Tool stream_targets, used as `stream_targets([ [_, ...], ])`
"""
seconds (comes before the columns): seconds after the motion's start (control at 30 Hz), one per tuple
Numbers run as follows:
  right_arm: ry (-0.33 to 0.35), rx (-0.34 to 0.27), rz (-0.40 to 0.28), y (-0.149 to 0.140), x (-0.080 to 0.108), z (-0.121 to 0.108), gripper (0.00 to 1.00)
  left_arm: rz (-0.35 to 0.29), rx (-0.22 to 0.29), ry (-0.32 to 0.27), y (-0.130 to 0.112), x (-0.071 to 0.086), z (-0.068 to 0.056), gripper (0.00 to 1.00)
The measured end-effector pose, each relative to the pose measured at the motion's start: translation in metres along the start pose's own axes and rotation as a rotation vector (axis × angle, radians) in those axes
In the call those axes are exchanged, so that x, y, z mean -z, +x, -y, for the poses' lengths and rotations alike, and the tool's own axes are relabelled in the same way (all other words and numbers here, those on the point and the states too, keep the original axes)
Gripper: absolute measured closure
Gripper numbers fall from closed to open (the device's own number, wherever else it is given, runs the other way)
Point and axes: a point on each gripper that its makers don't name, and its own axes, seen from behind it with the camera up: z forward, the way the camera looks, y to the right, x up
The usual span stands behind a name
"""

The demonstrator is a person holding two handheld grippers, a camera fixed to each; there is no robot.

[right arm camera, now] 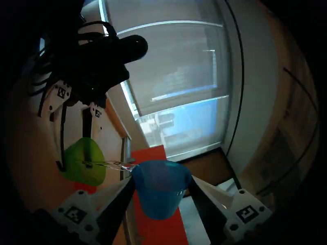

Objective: Pour water

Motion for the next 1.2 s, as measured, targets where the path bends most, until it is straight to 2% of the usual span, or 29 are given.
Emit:
stream_targets([
  [1.2,0.005,0.149,-0.001,0.0041,-0.0089,0.0013,0.09,0.001,0.003,0.007,-0.0008,-0.0017,0.0073,0.21],
])
